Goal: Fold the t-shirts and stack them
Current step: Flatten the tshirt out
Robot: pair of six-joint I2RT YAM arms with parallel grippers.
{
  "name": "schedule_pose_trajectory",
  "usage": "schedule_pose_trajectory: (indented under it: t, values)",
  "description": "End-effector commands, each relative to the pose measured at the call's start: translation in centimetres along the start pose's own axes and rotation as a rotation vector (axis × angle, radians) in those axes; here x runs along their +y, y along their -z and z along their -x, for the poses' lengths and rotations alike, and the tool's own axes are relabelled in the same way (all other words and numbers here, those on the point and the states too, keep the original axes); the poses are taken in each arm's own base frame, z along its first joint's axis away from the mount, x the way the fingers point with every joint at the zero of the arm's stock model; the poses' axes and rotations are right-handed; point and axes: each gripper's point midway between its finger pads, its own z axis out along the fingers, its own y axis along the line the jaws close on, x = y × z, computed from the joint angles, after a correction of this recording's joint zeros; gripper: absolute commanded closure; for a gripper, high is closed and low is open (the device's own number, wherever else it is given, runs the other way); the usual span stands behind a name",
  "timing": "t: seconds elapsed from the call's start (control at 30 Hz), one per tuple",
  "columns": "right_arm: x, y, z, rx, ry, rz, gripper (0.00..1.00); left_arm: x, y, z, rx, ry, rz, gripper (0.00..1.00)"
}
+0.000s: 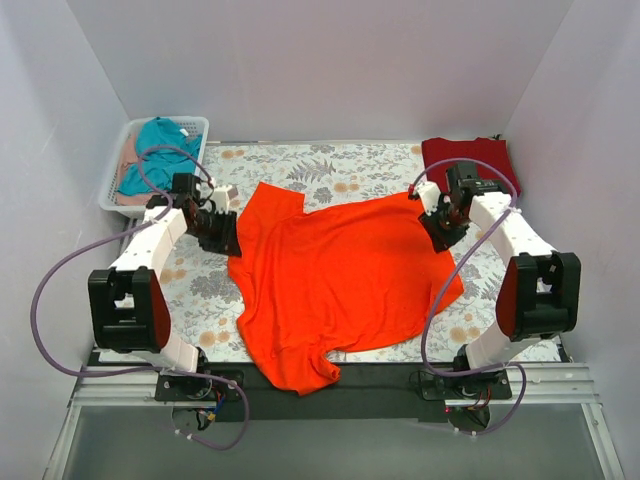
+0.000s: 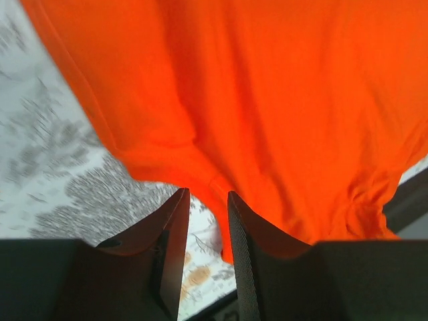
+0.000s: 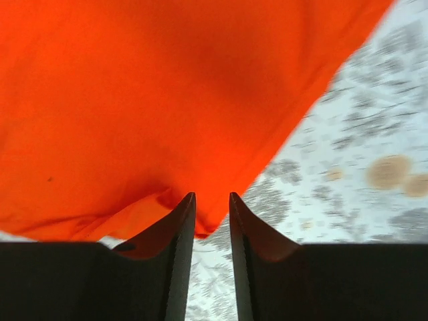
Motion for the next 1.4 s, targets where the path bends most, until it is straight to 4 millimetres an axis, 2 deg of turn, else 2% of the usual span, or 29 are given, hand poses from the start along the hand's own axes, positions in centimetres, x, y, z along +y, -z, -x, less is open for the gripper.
schedule_pose_trajectory:
  t: [0.0,0.03,0.13,0.27,0.3,0.33,0.37,0.43,0.47,0.53,0.57,0.6,0.67,0.7,0.73,0.8,0.87,0.9,0.93,0.97,1.0,1.07,1.1,1.17,1.2,1.23,1.27,1.3,1.37]
  values:
    - [3.9,-1.3,-2.8,0.087,-0.066,0.168,0.69,-0.2,-1.5,-4.1,0.084,0.049,-0.029,0.72]
    - [4.1,-2.0,-3.2,0.113,-0.086,0.185,0.7,0.0,-2.1,-5.1,0.111,0.075,-0.026,0.72]
    - [4.7,-3.5,-3.9,0.144,-0.108,0.221,0.72,1.1,-3.6,-6.4,0.163,0.115,0.001,0.73]
    - [4.5,-5.1,-4.8,0.177,-0.118,0.213,0.72,3.2,-5.3,-7.0,0.192,0.147,0.078,0.75]
    - [4.3,-5.8,-5.4,0.197,-0.115,0.198,0.72,4.6,-5.9,-6.6,0.193,0.158,0.137,0.76]
    - [4.2,-6.2,-5.7,0.207,-0.115,0.189,0.72,4.9,-6.3,-6.3,0.191,0.165,0.138,0.76]
    - [4.1,-6.6,-6.0,0.218,-0.114,0.181,0.73,6.2,-6.2,-5.9,0.18,0.198,0.164,0.76]
    - [3.7,-7.6,-6.9,0.243,-0.111,0.157,0.74,7.8,-7.2,-5.5,0.194,0.221,0.199,0.78]
    - [3.5,-7.9,-7.0,0.25,-0.114,0.15,0.74,8.4,-7.3,-4.1,0.174,0.214,0.219,0.79]
    - [2.9,-8.6,-7.2,0.264,-0.119,0.127,0.75,10.6,-7.9,-4.0,0.196,0.227,0.285,0.8]
    - [2.7,-8.9,-7.0,0.26,-0.119,0.119,0.76,11.6,-7.8,-2.6,0.169,0.224,0.312,0.81]
    - [2.5,-9.2,-7.0,0.265,-0.133,0.116,0.76,12.6,-8.3,-2.8,0.189,0.241,0.328,0.82]
    - [1.6,-9.6,-5.6,0.23,-0.145,0.094,0.76,14.3,-8.2,-1.7,0.179,0.271,0.356,0.82]
    - [1.5,-10.1,-5.2,0.226,-0.165,0.098,0.76,15.2,-8.5,-0.2,0.162,0.269,0.366,0.83]
    - [0.8,-10.0,-3.5,0.182,-0.171,0.091,0.76,15.5,-8.6,0.5,0.157,0.267,0.372,0.83]
    - [0.3,-10.1,-1.8,0.144,-0.184,0.096,0.75,15.6,-8.9,1.9,0.142,0.259,0.348,0.84]
    - [-0.3,-9.7,0.1,0.097,-0.188,0.103,0.73,14.3,-8.2,4.1,0.106,0.244,0.279,0.81]
    - [-0.3,-9.0,0.9,0.068,-0.171,0.113,0.69,13.5,-7.2,4.9,0.09,0.228,0.255,0.77]
    - [-0.4,-8.1,1.5,0.047,-0.157,0.116,0.69,12.8,-6.6,5.1,0.084,0.21,0.231,0.74]
    - [-0.2,-7.3,1.9,0.034,-0.142,0.122,0.63,11.8,-5.9,5.4,0.071,0.191,0.199,0.71]
    - [0.1,-5.4,2.4,0.013,-0.123,0.126,0.6,11.0,-4.1,6.2,0.032,0.162,0.203,0.69]
    - [0.9,-3.5,2.7,-0.016,-0.089,0.149,0.57,9.7,-2.8,4.9,0.048,0.125,0.179,0.59]
    - [1.4,-2.0,2.3,-0.022,-0.077,0.151,0.57,8.7,-1.3,4.7,0.037,0.109,0.177,0.57]
    - [1.9,-1.1,1.5,-0.012,-0.059,0.146,0.55,7.6,-0.7,2.6,0.077,0.09,0.15,0.54]
    - [2.1,-0.7,1.0,-0.001,-0.05,0.144,0.54,6.8,0.3,2.5,0.061,0.077,0.144,0.53]
    - [2.6,-0.9,-0.1,0.033,-0.053,0.152,0.54,6.1,0.1,0.7,0.098,0.083,0.113,0.52]
    - [2.8,-1.1,-0.5,0.046,-0.054,0.156,0.53,5.6,0.3,0.0,0.103,0.083,0.099,0.52]
    - [3.0,-1.3,-0.9,0.057,-0.061,0.161,0.52,4.9,0.9,-0.3,0.09,0.071,0.092,0.51]
    - [3.2,-1.6,-0.9,0.063,-0.078,0.173,0.49,4.4,0.7,-1.7,0.101,0.063,0.079,0.49]
